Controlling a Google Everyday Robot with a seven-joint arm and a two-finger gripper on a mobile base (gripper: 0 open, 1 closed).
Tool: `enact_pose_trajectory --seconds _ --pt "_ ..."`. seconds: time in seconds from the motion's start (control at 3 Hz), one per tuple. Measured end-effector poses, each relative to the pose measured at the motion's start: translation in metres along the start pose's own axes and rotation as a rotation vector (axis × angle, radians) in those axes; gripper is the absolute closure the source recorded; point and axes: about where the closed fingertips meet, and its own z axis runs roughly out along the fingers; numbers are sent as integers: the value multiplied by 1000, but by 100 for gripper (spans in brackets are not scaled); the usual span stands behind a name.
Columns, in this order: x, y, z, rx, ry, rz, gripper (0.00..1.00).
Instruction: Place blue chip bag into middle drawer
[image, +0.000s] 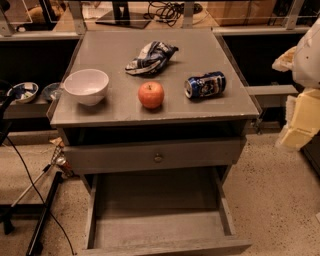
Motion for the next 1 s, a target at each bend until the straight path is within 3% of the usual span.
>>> enact_pose_trajectory --seconds 0.33,0.67,1.0 --pt "0 0 0 0 0 0 0" --pt "-36 -35 21 -4 -14 -22 0" --pt "-36 -36 21 -4 -15 -23 0"
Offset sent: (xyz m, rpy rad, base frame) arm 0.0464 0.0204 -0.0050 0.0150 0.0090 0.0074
